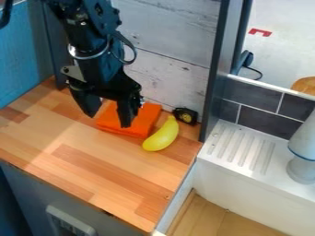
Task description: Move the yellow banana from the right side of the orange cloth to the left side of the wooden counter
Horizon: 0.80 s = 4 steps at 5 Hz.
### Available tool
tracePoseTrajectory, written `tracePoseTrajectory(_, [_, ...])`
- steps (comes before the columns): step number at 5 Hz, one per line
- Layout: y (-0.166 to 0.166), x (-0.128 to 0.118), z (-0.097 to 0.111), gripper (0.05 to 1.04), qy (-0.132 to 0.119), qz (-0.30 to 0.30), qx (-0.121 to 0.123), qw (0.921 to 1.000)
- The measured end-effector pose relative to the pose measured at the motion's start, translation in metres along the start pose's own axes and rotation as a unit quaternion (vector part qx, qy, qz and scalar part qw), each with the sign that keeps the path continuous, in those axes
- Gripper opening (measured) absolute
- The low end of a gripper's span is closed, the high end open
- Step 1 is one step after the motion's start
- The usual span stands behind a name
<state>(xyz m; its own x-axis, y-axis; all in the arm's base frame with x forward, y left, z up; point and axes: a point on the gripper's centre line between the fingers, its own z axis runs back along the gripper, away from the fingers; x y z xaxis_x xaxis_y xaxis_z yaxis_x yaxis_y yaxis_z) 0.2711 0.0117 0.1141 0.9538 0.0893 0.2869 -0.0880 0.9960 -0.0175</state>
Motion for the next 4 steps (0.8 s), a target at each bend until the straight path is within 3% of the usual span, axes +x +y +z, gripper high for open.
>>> tracePoseTrajectory(1, [0.000, -0.003, -0.007, 1.001, 0.011, -0.002, 0.000, 0.9999])
tracePoseTrajectory(2, [0.000, 0.008, -0.026, 1.001, 0.006, -0.006, -0.010, 0.9999])
tracePoseTrajectory(3, [0.008, 0.025, -0.035, 1.001, -0.012, 0.023, 0.013, 0.9996])
tracePoseTrajectory(4, [0.002, 0.047, -0.048, 1.001, -0.015, -0.012, -0.004, 0.9998])
